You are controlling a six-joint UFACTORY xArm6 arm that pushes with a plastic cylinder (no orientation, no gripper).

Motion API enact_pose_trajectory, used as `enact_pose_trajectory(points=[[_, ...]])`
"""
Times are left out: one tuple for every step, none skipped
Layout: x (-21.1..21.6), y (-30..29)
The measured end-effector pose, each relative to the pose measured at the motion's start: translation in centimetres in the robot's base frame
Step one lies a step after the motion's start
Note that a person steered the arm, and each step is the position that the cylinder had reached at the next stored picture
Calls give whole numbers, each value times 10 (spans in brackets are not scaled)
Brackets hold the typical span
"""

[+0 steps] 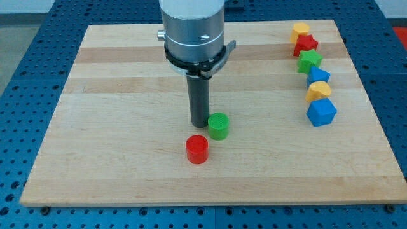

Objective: Slide the green circle towards the bottom of the blue cube

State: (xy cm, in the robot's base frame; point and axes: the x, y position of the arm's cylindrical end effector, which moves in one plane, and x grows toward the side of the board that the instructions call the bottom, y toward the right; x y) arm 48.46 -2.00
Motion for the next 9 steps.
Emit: enact_pose_trajectory(points=[[13,13],[21,27],[29,39],[45,38],[67,29],[63,40],[41,63],[33,93],[33,114]])
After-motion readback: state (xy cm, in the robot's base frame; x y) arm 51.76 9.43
